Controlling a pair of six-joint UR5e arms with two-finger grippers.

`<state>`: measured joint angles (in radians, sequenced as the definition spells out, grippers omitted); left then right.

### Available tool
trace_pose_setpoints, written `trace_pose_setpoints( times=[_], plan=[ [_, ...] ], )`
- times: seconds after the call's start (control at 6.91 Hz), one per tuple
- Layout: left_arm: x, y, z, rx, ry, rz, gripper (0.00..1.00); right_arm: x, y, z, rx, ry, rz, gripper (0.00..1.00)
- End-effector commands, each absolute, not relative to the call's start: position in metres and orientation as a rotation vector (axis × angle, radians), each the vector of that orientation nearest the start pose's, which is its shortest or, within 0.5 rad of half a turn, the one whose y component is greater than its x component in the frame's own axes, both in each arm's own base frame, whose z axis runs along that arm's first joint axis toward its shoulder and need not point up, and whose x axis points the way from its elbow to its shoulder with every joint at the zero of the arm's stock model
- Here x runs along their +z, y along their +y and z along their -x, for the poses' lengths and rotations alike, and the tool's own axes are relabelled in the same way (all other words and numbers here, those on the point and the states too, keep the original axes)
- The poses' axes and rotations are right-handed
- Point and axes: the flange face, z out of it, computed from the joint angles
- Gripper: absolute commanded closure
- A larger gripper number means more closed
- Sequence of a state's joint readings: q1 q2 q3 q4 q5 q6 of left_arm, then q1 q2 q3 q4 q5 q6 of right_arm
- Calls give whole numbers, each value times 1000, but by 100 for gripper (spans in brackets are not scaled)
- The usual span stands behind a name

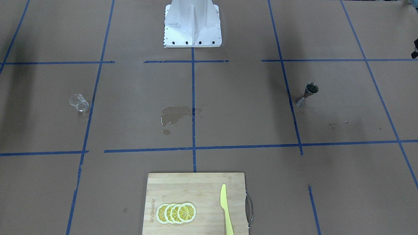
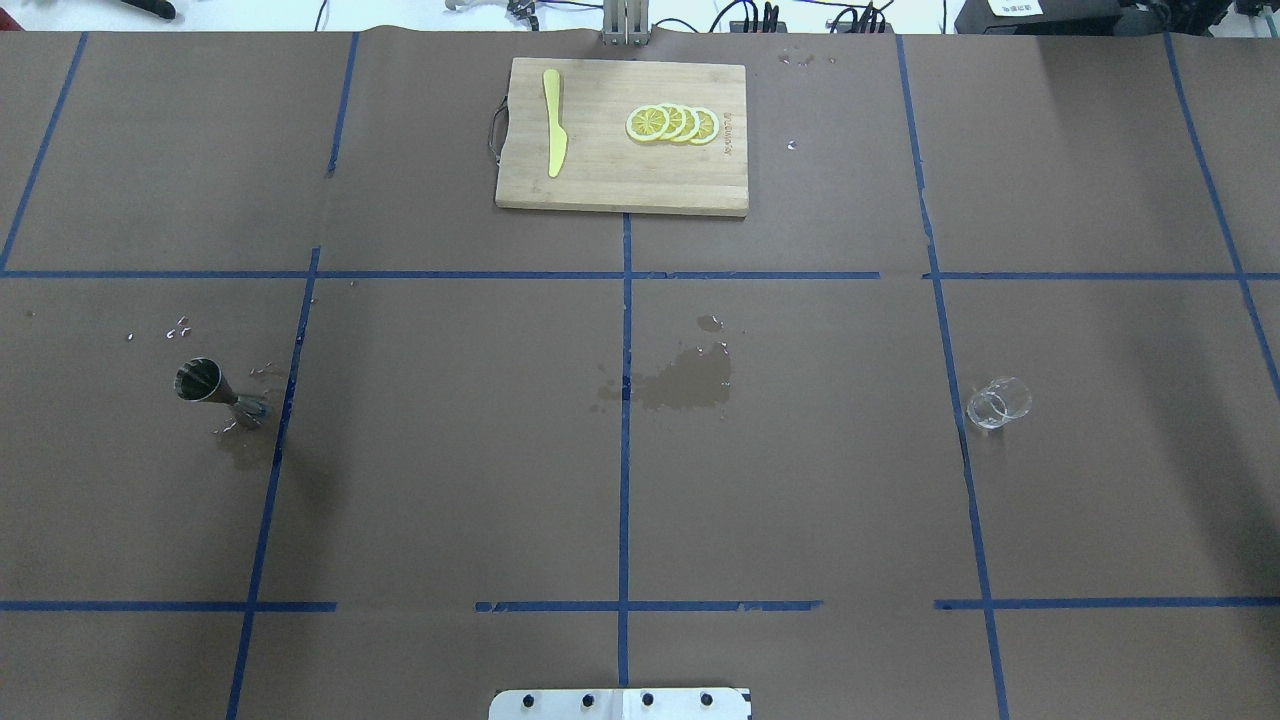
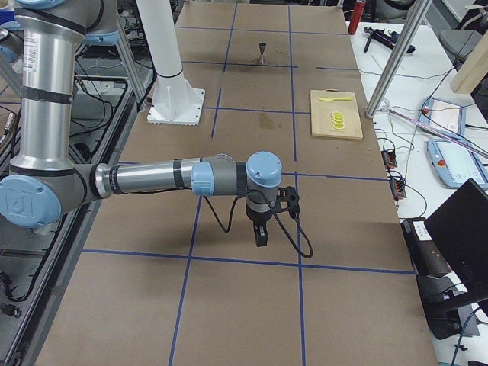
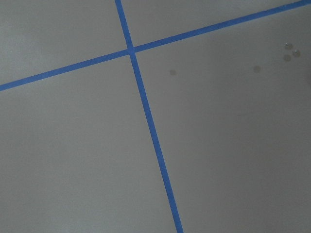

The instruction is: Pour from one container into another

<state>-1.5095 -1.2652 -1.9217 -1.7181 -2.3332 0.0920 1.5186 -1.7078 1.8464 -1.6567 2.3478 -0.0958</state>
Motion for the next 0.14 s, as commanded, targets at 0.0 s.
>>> trace_pose_setpoints(
  times=[0.0],
  plan=[
    [598, -382, 41, 222, 757, -203, 0, 590, -441, -40, -164, -789, -75, 0]
  ],
)
